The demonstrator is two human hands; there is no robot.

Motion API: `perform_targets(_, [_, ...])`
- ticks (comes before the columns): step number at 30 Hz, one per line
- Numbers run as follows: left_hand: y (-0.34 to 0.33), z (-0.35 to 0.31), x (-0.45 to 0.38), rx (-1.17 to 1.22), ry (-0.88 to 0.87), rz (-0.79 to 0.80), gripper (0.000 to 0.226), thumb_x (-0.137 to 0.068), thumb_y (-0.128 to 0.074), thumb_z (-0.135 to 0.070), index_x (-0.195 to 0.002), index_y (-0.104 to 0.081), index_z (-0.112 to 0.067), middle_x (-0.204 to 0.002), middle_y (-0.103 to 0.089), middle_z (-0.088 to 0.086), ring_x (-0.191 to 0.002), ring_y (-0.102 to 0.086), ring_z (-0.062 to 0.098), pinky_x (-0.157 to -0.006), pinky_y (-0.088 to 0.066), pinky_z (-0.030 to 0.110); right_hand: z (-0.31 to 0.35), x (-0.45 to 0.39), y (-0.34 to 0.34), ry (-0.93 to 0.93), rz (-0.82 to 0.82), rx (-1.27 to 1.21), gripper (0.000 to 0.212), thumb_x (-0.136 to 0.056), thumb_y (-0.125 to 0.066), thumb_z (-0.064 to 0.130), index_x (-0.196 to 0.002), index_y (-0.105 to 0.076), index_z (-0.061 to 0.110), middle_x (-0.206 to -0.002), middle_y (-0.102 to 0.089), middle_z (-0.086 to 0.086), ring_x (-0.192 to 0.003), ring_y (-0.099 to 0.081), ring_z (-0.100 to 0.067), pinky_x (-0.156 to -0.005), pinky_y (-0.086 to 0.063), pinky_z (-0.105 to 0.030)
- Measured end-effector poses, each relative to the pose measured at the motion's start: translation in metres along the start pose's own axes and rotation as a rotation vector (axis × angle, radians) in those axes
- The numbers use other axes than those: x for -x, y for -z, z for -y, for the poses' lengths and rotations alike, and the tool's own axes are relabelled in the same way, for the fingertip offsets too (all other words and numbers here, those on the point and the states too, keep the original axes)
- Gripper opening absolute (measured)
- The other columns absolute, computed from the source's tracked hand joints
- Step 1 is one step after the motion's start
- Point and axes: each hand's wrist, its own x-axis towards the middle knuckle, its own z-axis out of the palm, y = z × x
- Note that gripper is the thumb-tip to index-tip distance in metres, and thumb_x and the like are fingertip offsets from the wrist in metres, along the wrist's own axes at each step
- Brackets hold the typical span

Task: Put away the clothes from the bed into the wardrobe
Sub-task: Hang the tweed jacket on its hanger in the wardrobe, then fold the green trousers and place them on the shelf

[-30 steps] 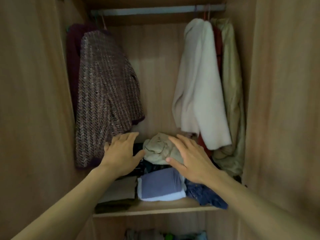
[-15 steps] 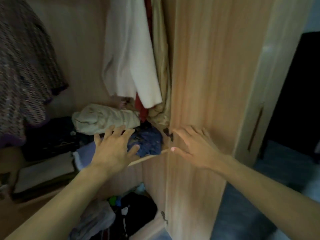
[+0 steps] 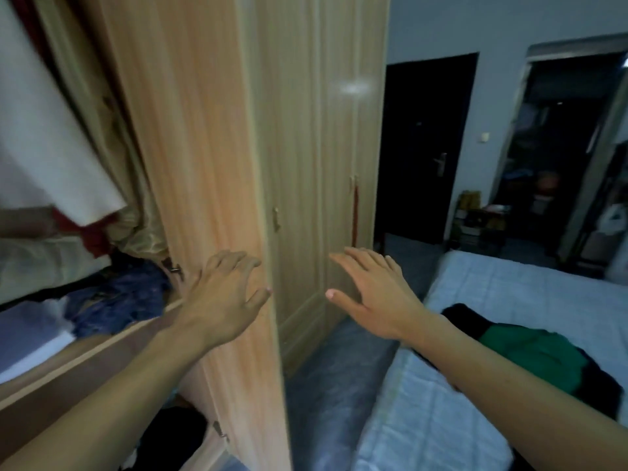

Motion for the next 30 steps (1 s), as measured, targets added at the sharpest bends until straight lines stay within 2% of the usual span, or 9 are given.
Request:
perform_targets(4, [-0.039, -0.096, -0.027, -0.002, -0.102, 0.063, 0.074, -0.079, -0.024, -0.072, -0.128, -0.054, -0.026, -0.136, -0.055, 0.003, -0.131, -0.045, 0.029, -0.105, -0.039, 0.051, -0.089, 0.056, 0.024, -0.116, 0.008, 0.009, 0.071, -0.090, -0.026, 0.073, -0.151, -0.024, 0.035, -0.158, -0.027, 0.002, -0.145, -0.024, -0.023, -0.116, -0.021, -0.057])
perform_targets(8, [-0.074, -0.191, -0.038, 0.064, -0.160, 0.111, 0.070, -0.081, -0.027, -0.071, -0.127, -0.054, -0.026, -0.139, -0.054, 0.002, -0.134, -0.044, 0.028, -0.107, -0.038, 0.052, -0.164, 0.108, 0.041, -0.222, 0.028, 0.019, 0.068, -0.093, -0.030, 0.070, -0.151, -0.023, 0.034, -0.159, -0.026, 0.002, -0.146, -0.023, -0.025, -0.115, -0.023, -0.055])
perform_targets(13, [-0.115, -0.284, -0.058, 0.131, -0.271, 0.194, 0.071, -0.080, -0.029, -0.072, -0.128, -0.054, -0.026, -0.135, -0.055, 0.001, -0.129, -0.047, 0.026, -0.105, -0.040, 0.046, -0.230, 0.183, 0.064, -0.389, 0.000, 0.021, 0.075, -0.087, -0.022, 0.072, -0.151, -0.027, 0.033, -0.158, -0.030, 0.001, -0.145, -0.024, -0.024, -0.116, -0.024, -0.051])
perform_targets(18, [-0.149, -0.368, -0.089, 0.199, -0.389, 0.245, 0.074, -0.080, -0.028, -0.074, -0.129, -0.053, -0.024, -0.135, -0.055, 0.000, -0.128, -0.048, 0.026, -0.102, -0.043, 0.048, -0.294, 0.250, 0.087, -0.572, -0.059, 0.043, 0.079, -0.085, -0.019, 0.072, -0.150, -0.033, 0.029, -0.155, -0.036, -0.003, -0.143, -0.031, -0.025, -0.114, -0.028, -0.050])
perform_targets(23, [-0.173, -0.429, -0.097, 0.274, -0.490, 0.259, 0.060, -0.087, -0.042, -0.062, -0.133, -0.051, -0.024, -0.137, -0.051, -0.002, -0.130, -0.043, 0.023, -0.103, -0.040, 0.046, -0.346, 0.284, 0.097, -0.695, -0.088, 0.068, 0.079, -0.086, -0.021, 0.071, -0.150, -0.034, 0.027, -0.153, -0.039, -0.003, -0.141, -0.034, -0.024, -0.114, -0.031, -0.048])
perform_targets(26, [-0.198, -0.448, -0.113, 0.308, -0.526, 0.270, 0.050, -0.093, -0.051, -0.053, -0.133, -0.050, -0.023, -0.137, -0.050, -0.003, -0.131, -0.040, 0.022, -0.104, -0.038, 0.043, -0.368, 0.292, 0.089, -0.736, -0.088, 0.063, 0.078, -0.087, -0.023, 0.071, -0.150, -0.034, 0.027, -0.153, -0.039, -0.002, -0.142, -0.034, -0.022, -0.115, -0.030, -0.048])
perform_targets(30, [-0.229, -0.467, -0.144, 0.359, -0.539, 0.291, 0.046, -0.094, -0.054, -0.049, -0.132, -0.050, -0.023, -0.138, -0.049, -0.003, -0.132, -0.038, 0.021, -0.102, -0.036, 0.042, -0.397, 0.287, 0.077, -0.782, -0.053, 0.081, 0.079, -0.087, -0.018, 0.072, -0.150, -0.033, 0.028, -0.154, -0.038, -0.001, -0.143, -0.032, -0.021, -0.116, -0.029, -0.047])
